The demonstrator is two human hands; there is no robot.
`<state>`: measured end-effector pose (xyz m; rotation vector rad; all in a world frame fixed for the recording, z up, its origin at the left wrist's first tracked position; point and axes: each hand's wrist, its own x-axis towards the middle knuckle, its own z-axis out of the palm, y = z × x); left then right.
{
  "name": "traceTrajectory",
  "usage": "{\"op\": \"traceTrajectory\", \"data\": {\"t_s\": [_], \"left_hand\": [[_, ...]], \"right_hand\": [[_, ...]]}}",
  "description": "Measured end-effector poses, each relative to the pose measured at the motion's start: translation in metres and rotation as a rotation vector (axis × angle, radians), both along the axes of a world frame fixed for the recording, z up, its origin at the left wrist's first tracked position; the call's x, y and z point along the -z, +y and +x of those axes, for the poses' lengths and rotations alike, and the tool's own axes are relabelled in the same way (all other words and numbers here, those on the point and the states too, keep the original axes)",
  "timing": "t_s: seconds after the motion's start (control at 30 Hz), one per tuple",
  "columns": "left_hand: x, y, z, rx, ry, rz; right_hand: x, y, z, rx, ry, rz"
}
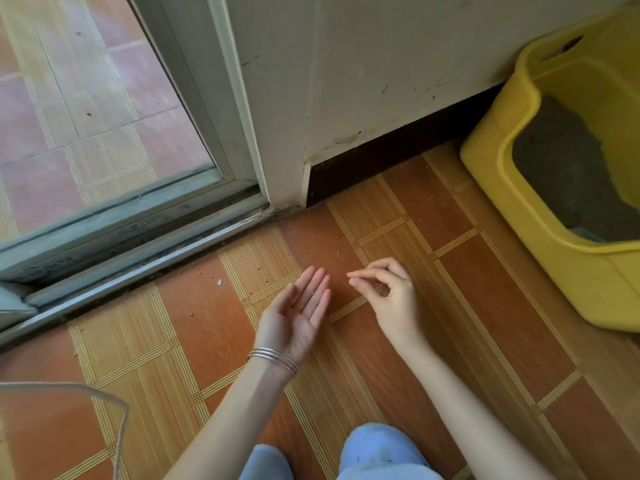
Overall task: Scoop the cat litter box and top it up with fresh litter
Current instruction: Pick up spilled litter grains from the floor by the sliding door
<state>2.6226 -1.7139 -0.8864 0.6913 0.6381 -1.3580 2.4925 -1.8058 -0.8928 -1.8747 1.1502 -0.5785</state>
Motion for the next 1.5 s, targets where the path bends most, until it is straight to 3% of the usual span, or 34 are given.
{"op": "traceTrajectory", "data": {"t_s": [0.2, 0.53, 0.67, 0.83, 1.0, 1.3, 1.5], "left_hand": [[0.004, 0.017, 0.020, -0.084, -0.045, 0.029], [0.005, 0.016, 0.012, -0.031, -0.083, 0.062], [0.003, 0.006, 0.003, -0.021, -0.059, 0.054], [0.003, -0.015, -0.002, 0.026, -0.026, 0.033], [0.007, -0.013, 0.012, -0.029, -0.031, 0.026], [0.009, -0.012, 0.010, 0.000, -0.062, 0.035], [0.008, -0.015, 0.004, 0.029, -0.107, 0.047]], "right_hand": [[0.019, 0.000, 0.005, -0.125, 0.194, -0.072], [0.027, 0.009, 0.018, -0.144, 0.204, -0.206], [0.008, 0.013, 0.029, -0.080, 0.022, -0.074], [0.002, -0.004, 0.020, -0.020, -0.028, 0.064], [0.016, -0.018, -0.001, -0.085, 0.175, -0.059], [0.032, -0.010, 0.005, -0.147, 0.312, -0.342], [0.019, -0.023, 0.024, 0.013, 0.107, -0.203]]}}
